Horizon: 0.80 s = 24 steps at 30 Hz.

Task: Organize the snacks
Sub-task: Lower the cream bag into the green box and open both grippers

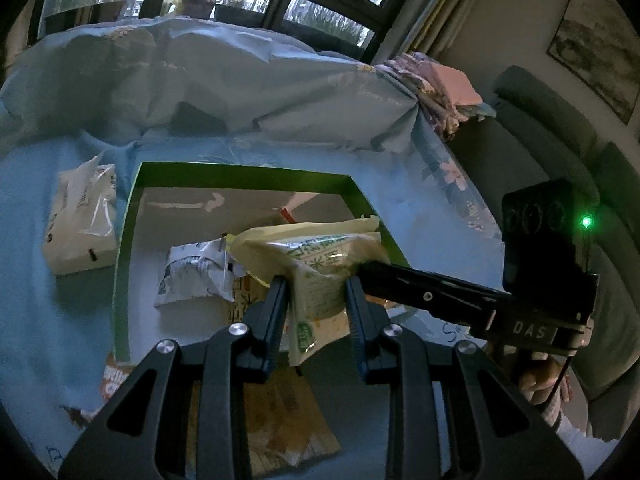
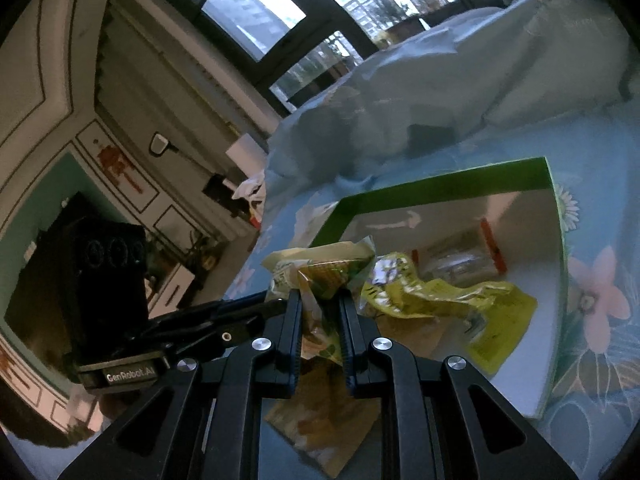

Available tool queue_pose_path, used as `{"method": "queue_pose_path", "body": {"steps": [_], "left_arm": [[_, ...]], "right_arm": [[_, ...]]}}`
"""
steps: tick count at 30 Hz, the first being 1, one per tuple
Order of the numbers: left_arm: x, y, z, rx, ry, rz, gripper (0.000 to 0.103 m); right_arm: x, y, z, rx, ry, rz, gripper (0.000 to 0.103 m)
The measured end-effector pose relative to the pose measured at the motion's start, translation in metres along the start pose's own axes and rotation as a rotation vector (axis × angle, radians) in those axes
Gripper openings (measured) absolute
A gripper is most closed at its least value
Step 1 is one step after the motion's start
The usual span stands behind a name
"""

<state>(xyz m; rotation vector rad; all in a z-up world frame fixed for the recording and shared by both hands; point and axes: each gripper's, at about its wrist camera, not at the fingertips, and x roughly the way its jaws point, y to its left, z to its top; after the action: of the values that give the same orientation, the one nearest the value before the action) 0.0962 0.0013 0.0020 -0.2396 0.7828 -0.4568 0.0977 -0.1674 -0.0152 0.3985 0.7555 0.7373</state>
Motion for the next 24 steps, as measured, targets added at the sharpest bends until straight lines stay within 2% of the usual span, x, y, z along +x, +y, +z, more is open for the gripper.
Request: {"method": "queue_pose_path", "body": {"steps": [11,24], "left_arm": [[0.036,0.007,0.005,-0.017,0.065,0.000,0.027],[0.057,0.010,0.013,-0.037,0.109,-0.009,0.027]], "right_arm": [[0.013,-0.040,0.002,0.080,0.013,0.005,0.019],[0.013,-0.042,0.006,0.062,0.006,-0.080,0.020]]}}
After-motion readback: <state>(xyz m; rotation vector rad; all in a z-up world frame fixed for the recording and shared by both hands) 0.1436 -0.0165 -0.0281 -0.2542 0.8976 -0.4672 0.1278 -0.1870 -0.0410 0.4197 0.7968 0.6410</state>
